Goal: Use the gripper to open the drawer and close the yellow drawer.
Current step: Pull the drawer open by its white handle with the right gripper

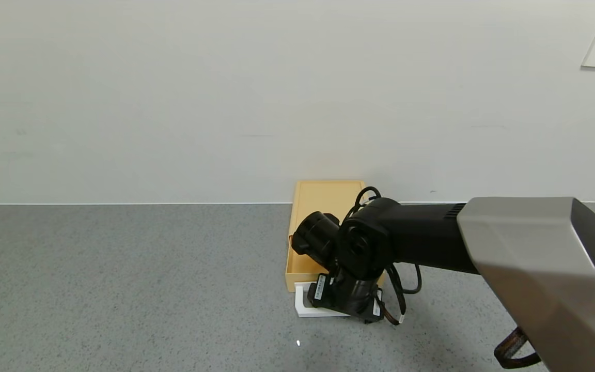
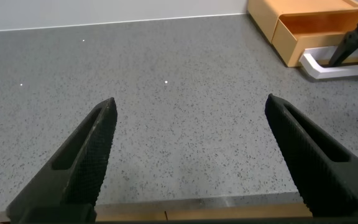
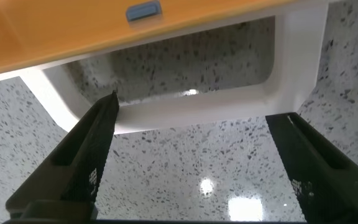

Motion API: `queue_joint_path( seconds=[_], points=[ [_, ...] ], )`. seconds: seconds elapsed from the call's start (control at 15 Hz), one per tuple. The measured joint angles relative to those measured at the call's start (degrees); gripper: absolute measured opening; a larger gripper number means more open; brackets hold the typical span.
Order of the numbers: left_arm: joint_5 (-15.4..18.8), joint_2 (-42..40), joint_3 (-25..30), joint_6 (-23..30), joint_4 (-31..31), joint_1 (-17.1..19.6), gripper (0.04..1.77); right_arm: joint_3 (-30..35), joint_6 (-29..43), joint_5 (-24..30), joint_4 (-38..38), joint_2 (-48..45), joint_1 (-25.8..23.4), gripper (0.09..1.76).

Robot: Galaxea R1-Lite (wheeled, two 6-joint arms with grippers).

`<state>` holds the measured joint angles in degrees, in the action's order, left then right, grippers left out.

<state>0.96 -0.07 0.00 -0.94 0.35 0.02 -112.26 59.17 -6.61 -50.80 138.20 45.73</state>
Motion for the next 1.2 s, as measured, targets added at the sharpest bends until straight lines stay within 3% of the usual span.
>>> queue_joint_path(
  seconds=[1.2],
  points=[
    [0.0, 0.0, 0.0, 0.0, 0.0, 0.0, 1.72, 6.9, 1.0, 2.3, -0.3, -3.7, 3.6, 1.71]
  ],
)
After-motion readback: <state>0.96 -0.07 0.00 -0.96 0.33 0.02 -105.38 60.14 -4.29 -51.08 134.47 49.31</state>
